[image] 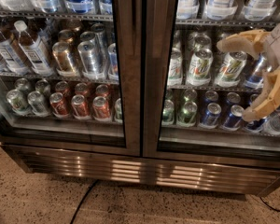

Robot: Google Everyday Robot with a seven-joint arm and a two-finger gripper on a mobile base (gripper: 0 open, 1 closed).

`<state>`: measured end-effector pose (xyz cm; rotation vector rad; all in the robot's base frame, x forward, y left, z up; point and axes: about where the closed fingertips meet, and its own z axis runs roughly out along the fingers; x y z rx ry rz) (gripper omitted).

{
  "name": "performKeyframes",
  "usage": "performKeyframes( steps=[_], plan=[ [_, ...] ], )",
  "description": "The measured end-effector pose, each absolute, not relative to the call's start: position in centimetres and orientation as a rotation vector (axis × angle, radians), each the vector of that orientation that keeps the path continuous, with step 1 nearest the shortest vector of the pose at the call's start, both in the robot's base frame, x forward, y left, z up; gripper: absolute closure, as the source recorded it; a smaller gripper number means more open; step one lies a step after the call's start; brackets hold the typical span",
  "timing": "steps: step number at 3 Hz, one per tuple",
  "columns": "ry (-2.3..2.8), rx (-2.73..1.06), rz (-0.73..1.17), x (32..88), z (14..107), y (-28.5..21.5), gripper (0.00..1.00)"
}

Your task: Open right fridge door

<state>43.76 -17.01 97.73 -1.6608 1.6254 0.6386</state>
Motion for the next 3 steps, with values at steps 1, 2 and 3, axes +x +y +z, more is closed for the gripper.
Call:
performKeyframes(
  steps=[1, 2, 3],
  plan=[
    [1.563, -1.648, 0.712, 43.81, 97.84, -16.76, 0.0],
    [1.421, -1.572, 0.879, 43.79, 97.77, -17.22, 0.0],
    [1.399, -1.539, 0.906, 44.21, 98.12, -16.8, 0.0]
  ],
)
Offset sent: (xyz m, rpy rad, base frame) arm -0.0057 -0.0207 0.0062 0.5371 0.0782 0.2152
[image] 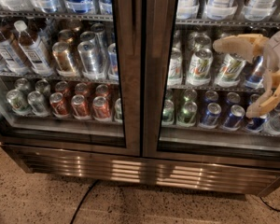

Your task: Open right fridge door

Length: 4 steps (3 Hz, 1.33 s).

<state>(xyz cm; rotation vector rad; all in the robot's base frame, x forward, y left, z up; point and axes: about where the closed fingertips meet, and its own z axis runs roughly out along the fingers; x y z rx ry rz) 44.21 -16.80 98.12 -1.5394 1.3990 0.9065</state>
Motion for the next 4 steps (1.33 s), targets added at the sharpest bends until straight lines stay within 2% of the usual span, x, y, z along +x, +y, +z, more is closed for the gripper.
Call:
performKeyframes(
  steps=[1, 3, 4],
  plan=[
    [1.397, -1.539, 0.901, 44.3, 98.3, -16.6, 0.0],
    [1.344, -1.584, 0.732, 43.0, 105.3, -15.9, 0.0],
    [1.344, -1.584, 0.733, 43.0, 105.3, -15.9, 0.0]
  ],
)
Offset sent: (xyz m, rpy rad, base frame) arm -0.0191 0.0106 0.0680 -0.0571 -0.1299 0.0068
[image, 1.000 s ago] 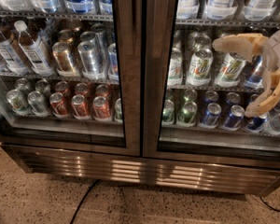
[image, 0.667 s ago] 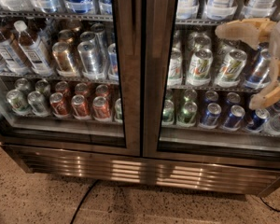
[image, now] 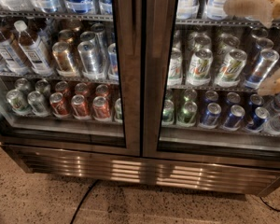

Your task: Open right fridge door

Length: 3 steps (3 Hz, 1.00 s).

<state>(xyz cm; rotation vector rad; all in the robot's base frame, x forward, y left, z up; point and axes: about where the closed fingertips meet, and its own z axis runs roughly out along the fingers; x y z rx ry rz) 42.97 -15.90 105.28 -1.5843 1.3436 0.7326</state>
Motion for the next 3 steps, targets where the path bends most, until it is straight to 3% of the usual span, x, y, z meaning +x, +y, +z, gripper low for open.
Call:
performKeyframes(
  steps=[2, 3],
  plan=[
    [1.281, -1.711, 0.752, 43.0, 105.8, -10.8, 0.0],
    [1.281, -1.711, 0.753, 43.0, 105.8, -10.8, 0.0]
  ],
)
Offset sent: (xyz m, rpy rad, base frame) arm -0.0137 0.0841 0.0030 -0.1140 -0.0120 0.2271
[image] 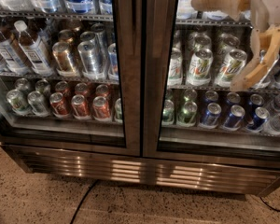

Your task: Open right fridge door

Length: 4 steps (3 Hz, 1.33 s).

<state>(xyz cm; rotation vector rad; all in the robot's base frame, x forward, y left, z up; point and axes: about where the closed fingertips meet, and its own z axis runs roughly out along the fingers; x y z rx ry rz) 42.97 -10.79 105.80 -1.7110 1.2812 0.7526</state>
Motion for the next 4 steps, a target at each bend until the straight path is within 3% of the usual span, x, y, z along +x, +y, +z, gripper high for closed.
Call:
performKeyframes(
  steps=[2, 4],
  plan=[
    [0.942, -1.511, 1.102, 42.99, 105.49, -9.42, 0.0],
    [0.902, -1.464, 1.136, 43.3, 106.41, -9.04, 0.0]
  ],
)
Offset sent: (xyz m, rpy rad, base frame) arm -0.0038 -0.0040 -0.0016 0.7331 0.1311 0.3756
